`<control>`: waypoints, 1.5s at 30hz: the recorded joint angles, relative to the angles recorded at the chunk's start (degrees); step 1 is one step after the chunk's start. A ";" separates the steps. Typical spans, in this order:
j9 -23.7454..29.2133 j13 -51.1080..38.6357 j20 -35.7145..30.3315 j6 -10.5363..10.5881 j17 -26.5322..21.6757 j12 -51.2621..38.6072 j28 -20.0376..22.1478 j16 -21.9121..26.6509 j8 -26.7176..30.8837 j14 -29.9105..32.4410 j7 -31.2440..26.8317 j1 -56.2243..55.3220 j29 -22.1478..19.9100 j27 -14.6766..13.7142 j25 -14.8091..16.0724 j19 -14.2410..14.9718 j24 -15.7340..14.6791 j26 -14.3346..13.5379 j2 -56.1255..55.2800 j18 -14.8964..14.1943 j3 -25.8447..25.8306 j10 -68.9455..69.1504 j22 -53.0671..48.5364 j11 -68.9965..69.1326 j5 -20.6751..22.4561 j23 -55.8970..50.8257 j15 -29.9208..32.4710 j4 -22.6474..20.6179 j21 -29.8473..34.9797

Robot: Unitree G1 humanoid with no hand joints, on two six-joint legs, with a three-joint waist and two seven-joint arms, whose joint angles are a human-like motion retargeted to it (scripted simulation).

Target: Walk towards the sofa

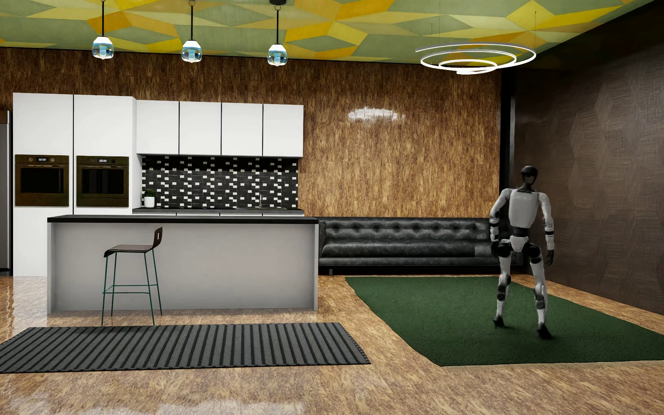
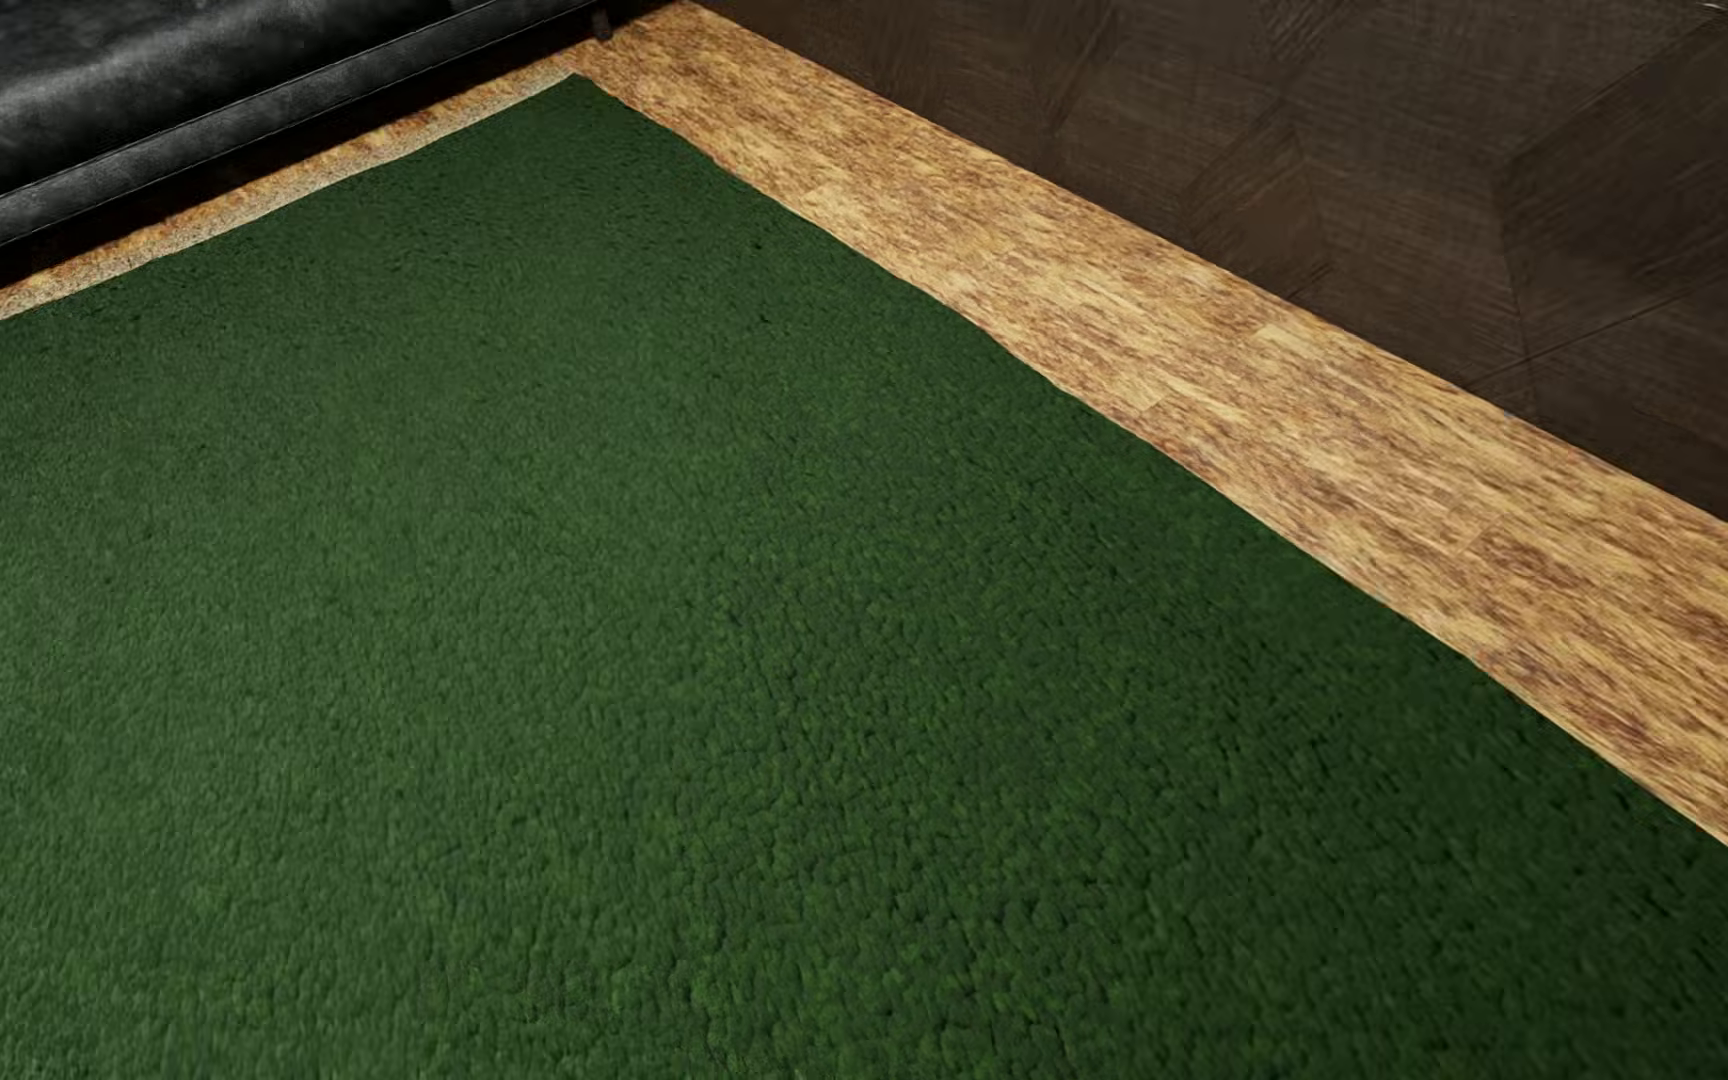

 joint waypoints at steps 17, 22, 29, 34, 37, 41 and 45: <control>1.83 5.08 6.51 -6.94 -0.07 -5.35 0.00 4.12 0.00 -22.71 0.00 30.43 0.00 0.00 0.00 0.00 0.00 0.00 -31.64 0.00 -12.11 -16.08 -7.68 21.41 9.48 3.60 -0.79 -9.87 9.57; -1.66 10.73 16.79 -7.08 0.06 -14.26 0.00 5.97 0.00 -27.77 0.00 46.52 0.00 0.00 0.00 0.00 0.00 0.00 -38.76 0.00 -20.88 -17.81 -18.47 -5.05 8.01 5.35 2.24 -3.64 10.37; 0.34 2.58 7.11 -6.14 3.46 -5.65 0.00 2.66 0.00 -1.20 0.00 17.62 0.00 0.00 0.00 0.00 0.00 0.00 -20.54 0.00 -4.11 38.89 -4.76 6.86 17.25 0.87 0.57 -1.06 7.22; 0.17 -5.96 -4.60 -7.94 2.81 5.57 0.00 1.66 0.00 4.14 0.00 1.77 0.00 0.00 0.00 0.00 0.00 0.00 4.78 0.00 8.52 -10.08 8.10 -6.34 15.29 -18.51 -3.31 -3.61 0.26; -0.60 -9.60 -8.81 -7.14 1.58 10.01 0.00 1.49 0.00 -25.02 0.00 -2.73 0.00 0.00 0.00 0.00 0.00 0.00 11.10 0.00 14.22 -15.22 9.77 -4.52 12.46 -22.18 -7.56 -2.22 -3.10; -0.97 -6.02 -11.58 -10.86 5.36 9.29 0.00 1.41 0.00 7.72 0.00 -3.12 0.00 0.00 0.00 0.00 0.00 0.00 8.39 0.00 12.57 -3.54 12.33 19.52 6.47 -7.61 23.26 -9.43 -2.42; 0.81 -2.48 -5.82 -7.86 5.11 0.48 0.00 1.71 0.00 -2.76 0.00 16.53 0.00 0.00 0.00 0.00 0.00 0.00 -13.53 0.00 0.22 -7.87 3.59 45.86 6.96 8.39 0.40 -11.76 7.97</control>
